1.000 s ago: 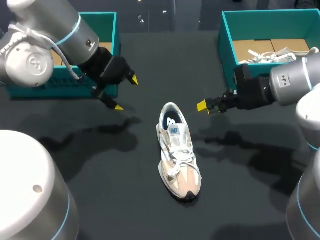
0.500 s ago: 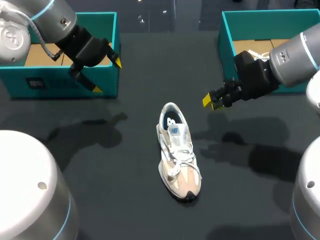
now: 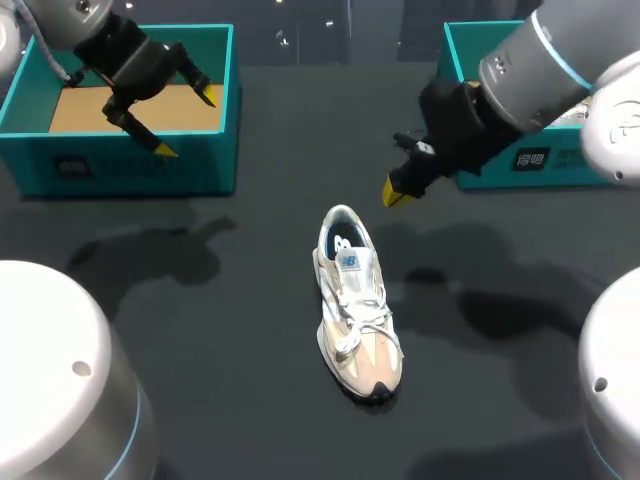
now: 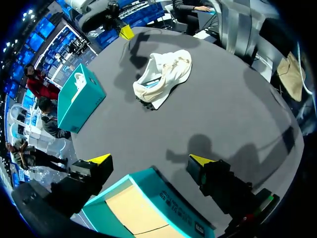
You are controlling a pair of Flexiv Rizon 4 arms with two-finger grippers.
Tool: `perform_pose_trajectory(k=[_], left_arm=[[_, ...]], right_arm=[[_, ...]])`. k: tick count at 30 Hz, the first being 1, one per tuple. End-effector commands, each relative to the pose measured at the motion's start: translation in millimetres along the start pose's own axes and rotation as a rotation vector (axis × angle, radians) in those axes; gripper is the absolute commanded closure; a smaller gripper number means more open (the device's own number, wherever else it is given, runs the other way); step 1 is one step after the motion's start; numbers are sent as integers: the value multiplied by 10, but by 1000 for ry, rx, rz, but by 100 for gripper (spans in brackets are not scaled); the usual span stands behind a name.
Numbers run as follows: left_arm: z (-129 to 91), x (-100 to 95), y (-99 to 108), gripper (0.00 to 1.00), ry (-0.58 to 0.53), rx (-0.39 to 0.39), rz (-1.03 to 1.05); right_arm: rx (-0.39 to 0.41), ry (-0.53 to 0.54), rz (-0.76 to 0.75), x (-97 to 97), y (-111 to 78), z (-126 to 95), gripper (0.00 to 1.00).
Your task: Take the shoe out of the shoebox, open the shoe tongue, remove and reinsert the insole, then place the shoe into the shoebox
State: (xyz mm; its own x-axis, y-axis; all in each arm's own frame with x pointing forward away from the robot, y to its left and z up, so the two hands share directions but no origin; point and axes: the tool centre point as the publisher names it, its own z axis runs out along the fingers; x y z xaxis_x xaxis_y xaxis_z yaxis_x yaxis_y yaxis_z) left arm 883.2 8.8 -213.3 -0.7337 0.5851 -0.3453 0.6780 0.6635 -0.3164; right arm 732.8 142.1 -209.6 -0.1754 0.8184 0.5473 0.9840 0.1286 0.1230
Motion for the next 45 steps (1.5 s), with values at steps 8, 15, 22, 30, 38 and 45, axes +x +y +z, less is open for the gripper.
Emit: perform_pose_trajectory(k=[8,15,22,30,38,45], left_arm=[[5,5,-5,0,0,-3,0],[5,5,-5,0,0,-3,0],[5,5,-5,0,0,-3,0],[5,5,-5,0,0,-3,0],[5,5,-5,0,0,-3,0],[5,5,-5,0,0,-3,0]], right_arm=[[4,-255,26,174,93,203,100],[-32,-398,79,558,95,540,100],[-40,-471,118,657,36,765,100],[-53,-519,112,698,22,886,100],[-49,-524,116,696,16,920,100],[-61,-617,128,692,64,1161,100]])
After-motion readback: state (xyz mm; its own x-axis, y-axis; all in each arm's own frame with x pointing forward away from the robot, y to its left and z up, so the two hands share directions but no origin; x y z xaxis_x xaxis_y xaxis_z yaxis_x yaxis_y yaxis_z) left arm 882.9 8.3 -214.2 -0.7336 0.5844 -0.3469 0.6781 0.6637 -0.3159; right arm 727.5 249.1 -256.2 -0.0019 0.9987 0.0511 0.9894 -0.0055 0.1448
